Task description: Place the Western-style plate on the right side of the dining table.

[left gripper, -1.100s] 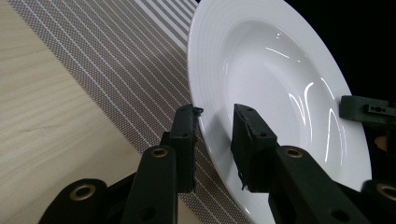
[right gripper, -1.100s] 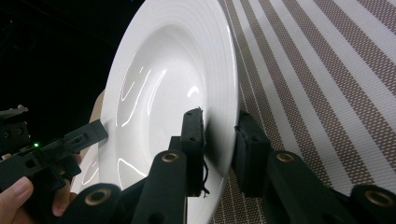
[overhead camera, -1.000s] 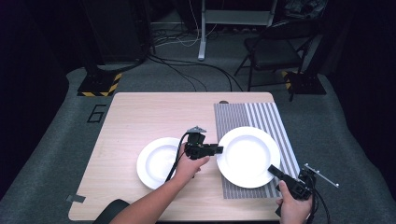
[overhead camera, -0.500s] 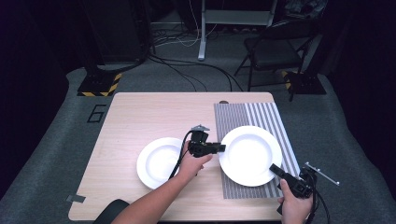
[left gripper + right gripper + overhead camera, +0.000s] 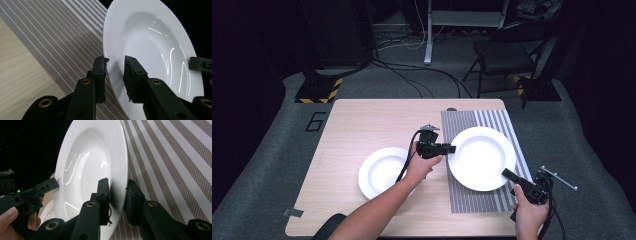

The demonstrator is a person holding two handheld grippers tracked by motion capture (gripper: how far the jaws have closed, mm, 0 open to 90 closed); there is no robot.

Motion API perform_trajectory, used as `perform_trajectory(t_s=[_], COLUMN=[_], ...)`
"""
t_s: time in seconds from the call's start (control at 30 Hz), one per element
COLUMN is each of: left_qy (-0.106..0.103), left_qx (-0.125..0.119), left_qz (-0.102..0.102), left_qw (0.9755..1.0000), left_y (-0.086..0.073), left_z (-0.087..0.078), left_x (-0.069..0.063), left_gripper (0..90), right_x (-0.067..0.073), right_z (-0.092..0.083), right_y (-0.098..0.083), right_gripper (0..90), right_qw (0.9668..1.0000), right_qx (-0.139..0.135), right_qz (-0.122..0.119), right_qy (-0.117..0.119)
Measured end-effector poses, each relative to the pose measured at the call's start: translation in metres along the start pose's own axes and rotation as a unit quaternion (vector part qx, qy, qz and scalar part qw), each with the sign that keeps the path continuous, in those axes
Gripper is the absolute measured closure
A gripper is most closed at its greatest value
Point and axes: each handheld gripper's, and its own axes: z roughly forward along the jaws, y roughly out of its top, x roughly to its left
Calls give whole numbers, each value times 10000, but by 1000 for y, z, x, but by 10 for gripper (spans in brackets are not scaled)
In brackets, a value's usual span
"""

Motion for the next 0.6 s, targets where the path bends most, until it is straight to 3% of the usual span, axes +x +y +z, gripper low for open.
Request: perform_trajectory(t_s=[0.3,0.43,0.6], left_qy=[125,214,278], left_qx=[97,138,150], left_qz=[-79,-60,-178], left_qw=[9998,9997,9993], left_y=[0,0,-1], left_z=[19,25,32], left_x=[11,16,19], left_gripper=[713,712,713], right_x=[-7,-10,-11], right_z=[15,24,32], right_y=[13,16,19], right_gripper=[755,755,750], right_qw=[9996,9996,9991], right_qx=[66,51,15], right_qz=[-171,-107,-152], right_qy=[-204,-261,-407])
